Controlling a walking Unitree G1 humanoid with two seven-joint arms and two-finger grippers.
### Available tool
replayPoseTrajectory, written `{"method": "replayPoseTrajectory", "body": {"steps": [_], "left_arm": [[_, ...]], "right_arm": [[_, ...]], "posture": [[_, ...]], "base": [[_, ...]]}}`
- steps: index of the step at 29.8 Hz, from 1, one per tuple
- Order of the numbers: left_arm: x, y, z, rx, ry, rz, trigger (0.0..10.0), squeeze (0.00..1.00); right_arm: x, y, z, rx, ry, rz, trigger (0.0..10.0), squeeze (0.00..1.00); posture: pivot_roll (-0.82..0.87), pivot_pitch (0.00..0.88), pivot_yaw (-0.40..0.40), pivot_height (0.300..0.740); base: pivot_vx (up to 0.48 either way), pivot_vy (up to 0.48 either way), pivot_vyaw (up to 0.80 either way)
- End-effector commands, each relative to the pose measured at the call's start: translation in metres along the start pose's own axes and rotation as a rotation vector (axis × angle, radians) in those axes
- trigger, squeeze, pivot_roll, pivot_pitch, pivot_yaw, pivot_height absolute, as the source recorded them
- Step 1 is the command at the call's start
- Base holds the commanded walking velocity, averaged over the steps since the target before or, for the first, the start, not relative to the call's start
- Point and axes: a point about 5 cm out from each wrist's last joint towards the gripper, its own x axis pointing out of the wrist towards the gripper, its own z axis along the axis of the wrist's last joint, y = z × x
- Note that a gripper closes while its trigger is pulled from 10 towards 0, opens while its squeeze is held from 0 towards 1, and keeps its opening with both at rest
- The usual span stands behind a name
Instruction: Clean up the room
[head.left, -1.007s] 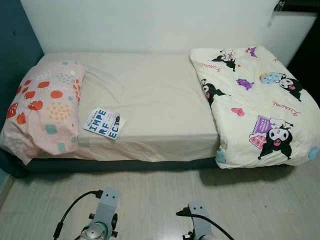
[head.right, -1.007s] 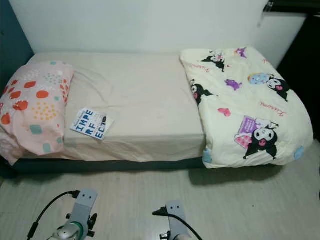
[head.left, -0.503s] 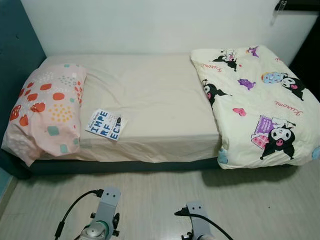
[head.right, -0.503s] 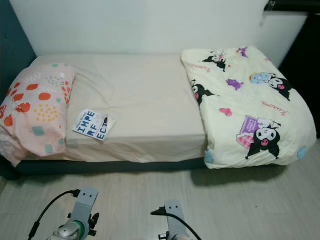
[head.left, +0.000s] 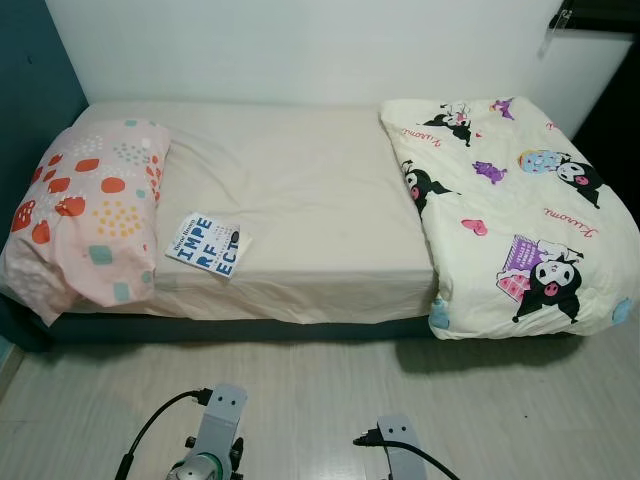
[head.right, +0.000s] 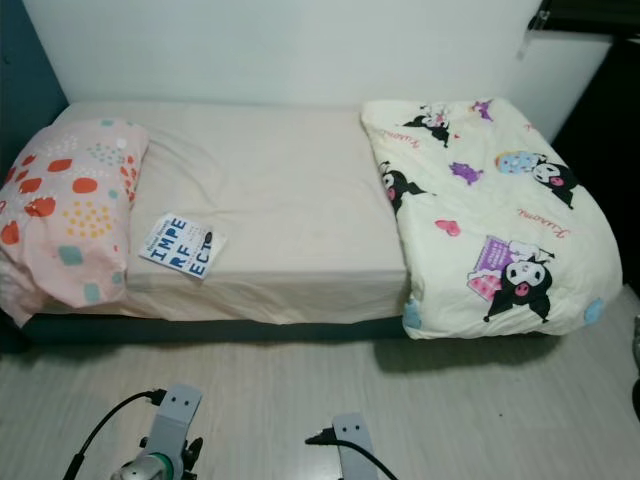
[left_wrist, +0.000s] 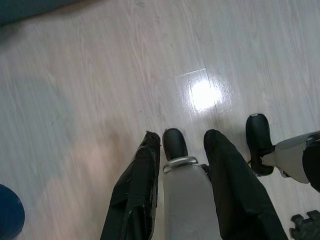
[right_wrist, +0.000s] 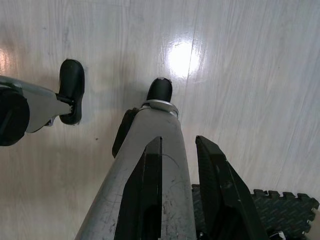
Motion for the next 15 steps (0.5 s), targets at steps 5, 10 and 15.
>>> {"method": "replayPoseTrajectory", "body": {"steps": [5,10,15], "left_arm": [[-0.0005,0.0032,-0.0058,0.008,0.031,0.009,10.0,0.00],[-0.0002,0.0064,-0.0042,0.018,0.031,0.011,10.0,0.00],[0.0006,0.0062,-0.0001,0.031,0.024,0.007,10.0,0.00]], "right_arm": [[-0.0001,0.0014,-0.0057,0.020,0.012,0.005,10.0,0.00],[0.0000,0.0024,-0.0035,0.024,0.006,0.009,10.0,0.00],[0.0001,0.0018,-0.0005,0.040,0.001,0.005,10.0,0.00]], "posture": [[0.09,0.022,0.061,0.740],[0.09,0.020,0.076,0.740],[0.09,0.018,0.083,0.740]], "base": [[0.000,0.000,0.00],[0.000,0.000,0.00],[0.000,0.000,0.00]]}}
